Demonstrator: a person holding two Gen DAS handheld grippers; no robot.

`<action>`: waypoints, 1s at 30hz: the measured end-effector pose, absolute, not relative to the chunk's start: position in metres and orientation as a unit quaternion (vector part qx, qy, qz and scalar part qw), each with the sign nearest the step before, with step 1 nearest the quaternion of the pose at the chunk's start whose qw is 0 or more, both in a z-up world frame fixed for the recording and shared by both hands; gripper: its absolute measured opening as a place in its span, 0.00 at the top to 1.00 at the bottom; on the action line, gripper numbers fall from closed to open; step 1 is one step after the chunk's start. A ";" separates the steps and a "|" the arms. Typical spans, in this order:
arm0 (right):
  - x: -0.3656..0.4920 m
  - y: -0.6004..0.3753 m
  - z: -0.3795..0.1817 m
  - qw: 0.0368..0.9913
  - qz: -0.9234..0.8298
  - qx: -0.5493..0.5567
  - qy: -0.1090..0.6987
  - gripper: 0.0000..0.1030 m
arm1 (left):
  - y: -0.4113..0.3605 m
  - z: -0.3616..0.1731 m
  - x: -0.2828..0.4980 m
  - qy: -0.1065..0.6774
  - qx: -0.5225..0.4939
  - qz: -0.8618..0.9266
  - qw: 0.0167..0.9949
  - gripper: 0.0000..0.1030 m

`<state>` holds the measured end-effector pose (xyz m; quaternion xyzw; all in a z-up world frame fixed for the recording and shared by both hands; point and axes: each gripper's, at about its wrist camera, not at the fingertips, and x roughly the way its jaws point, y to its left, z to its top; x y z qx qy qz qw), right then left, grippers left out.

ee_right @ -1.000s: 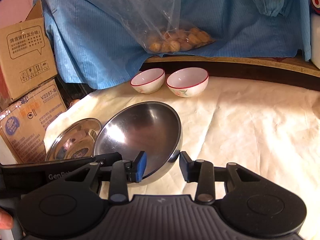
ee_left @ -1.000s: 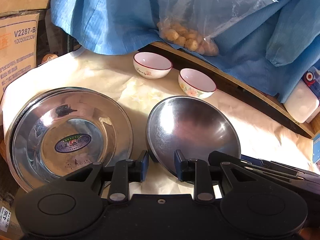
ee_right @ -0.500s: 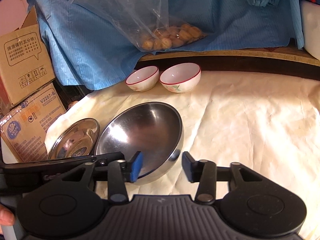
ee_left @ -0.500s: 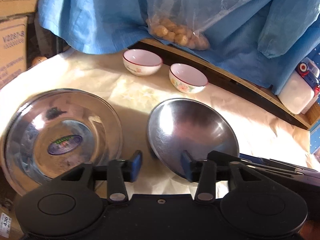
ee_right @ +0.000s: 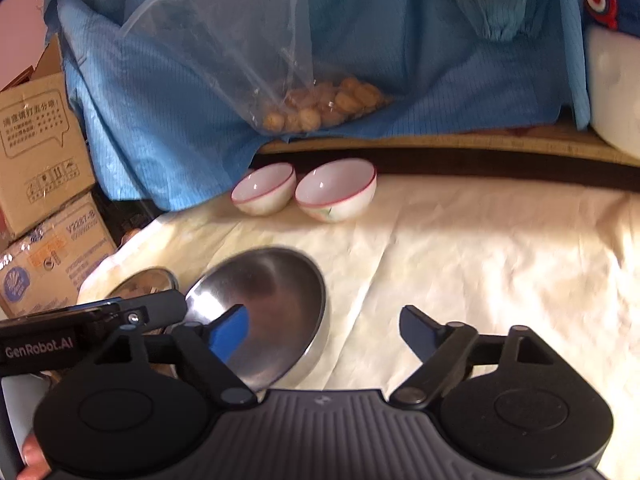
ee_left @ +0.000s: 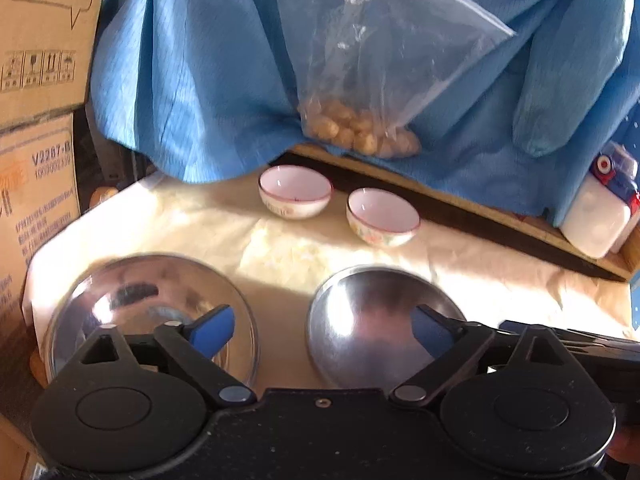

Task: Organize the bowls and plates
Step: 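Lower the steel bowl onto the cloth and open both grippers, then move both grippers to a white red-rimmed bowl and close on its rim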

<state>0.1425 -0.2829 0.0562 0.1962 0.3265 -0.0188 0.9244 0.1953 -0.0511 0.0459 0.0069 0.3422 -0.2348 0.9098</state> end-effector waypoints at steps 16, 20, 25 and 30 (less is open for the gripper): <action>0.202 -0.322 0.071 0.938 -0.050 0.166 0.301 0.01 | -0.081 0.056 0.287 0.359 0.001 -0.210 0.909 0.01; 0.223 -0.332 0.067 0.937 -0.064 0.166 0.301 0.01 | -0.093 0.045 0.317 0.406 -0.025 -0.223 0.886 0.01; 0.244 -0.338 0.055 0.933 -0.070 0.168 0.311 0.04 | -0.112 0.032 0.340 0.436 -0.023 -0.219 0.873 0.01; 0.255 -0.340 0.044 0.930 -0.070 0.168 0.320 0.11 | -0.125 0.026 0.352 0.448 -0.017 -0.214 0.868 0.01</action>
